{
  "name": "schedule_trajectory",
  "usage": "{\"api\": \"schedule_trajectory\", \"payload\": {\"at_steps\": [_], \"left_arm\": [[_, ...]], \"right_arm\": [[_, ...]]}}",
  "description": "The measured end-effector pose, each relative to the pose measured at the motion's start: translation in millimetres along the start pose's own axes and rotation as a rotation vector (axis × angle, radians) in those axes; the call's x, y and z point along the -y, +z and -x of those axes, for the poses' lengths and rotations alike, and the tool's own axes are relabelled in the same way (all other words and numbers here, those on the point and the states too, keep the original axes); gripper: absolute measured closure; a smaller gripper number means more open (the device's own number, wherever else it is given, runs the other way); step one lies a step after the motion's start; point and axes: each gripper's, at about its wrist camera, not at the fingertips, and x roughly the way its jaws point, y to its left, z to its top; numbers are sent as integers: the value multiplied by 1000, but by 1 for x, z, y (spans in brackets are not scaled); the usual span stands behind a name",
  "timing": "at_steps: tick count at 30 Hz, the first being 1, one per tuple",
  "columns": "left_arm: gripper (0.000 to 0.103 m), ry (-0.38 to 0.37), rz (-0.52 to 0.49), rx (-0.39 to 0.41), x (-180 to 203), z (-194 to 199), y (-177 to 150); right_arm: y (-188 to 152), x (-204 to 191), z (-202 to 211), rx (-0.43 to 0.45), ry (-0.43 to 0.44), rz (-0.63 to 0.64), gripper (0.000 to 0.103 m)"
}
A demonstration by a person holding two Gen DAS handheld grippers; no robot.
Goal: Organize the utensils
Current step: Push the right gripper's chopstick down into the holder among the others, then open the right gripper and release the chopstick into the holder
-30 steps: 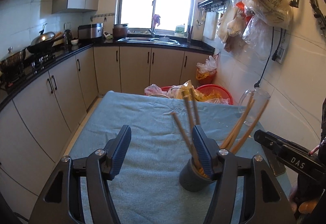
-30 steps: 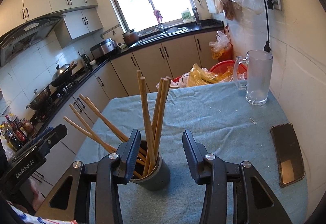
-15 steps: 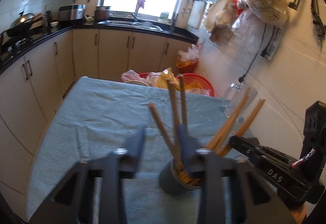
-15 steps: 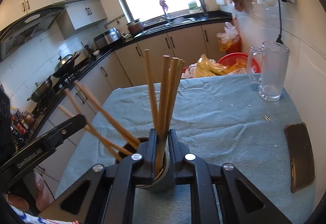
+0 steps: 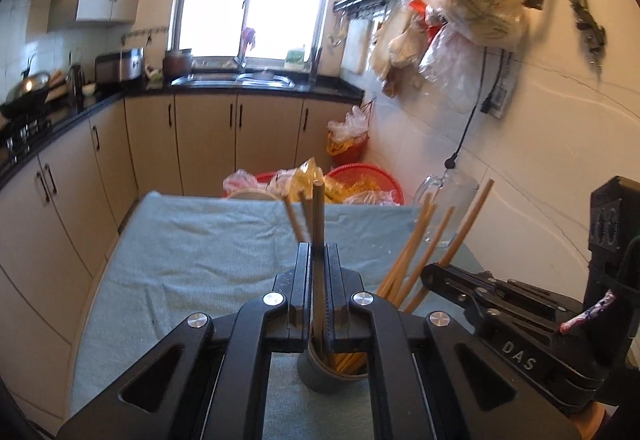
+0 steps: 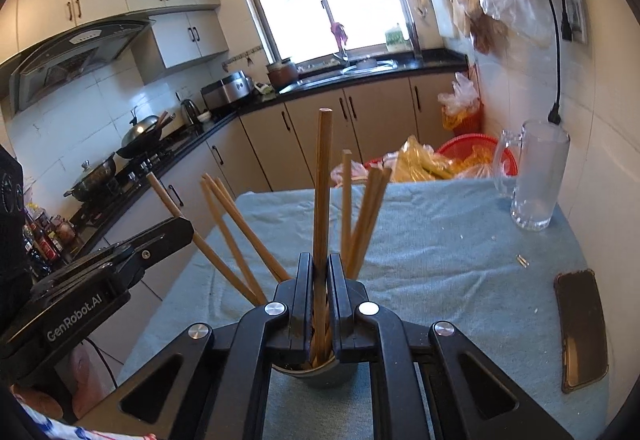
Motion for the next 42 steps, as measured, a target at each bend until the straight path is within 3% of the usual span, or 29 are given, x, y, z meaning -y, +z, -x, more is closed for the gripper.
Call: {"api": "schedule_trajectory", "payload": {"at_steps": [6, 17, 22, 32, 42], "left_arm": [[98, -32, -12, 33, 4, 22, 4], [98, -45, -1, -4, 2, 22, -14], [98, -41, 21, -23, -2, 18, -19], [98, -28, 18, -42, -4, 9, -28], [98, -12, 5, -38, -5, 10, -30]], "right_arm": [[2, -2, 10, 32, -1, 5, 96], [-4, -5, 10, 39, 35, 15, 96], [9, -12, -1, 52, 32, 19, 96], [1, -6, -43, -39, -11, 22, 96], [-5, 2, -44, -55, -13, 8, 96]]}}
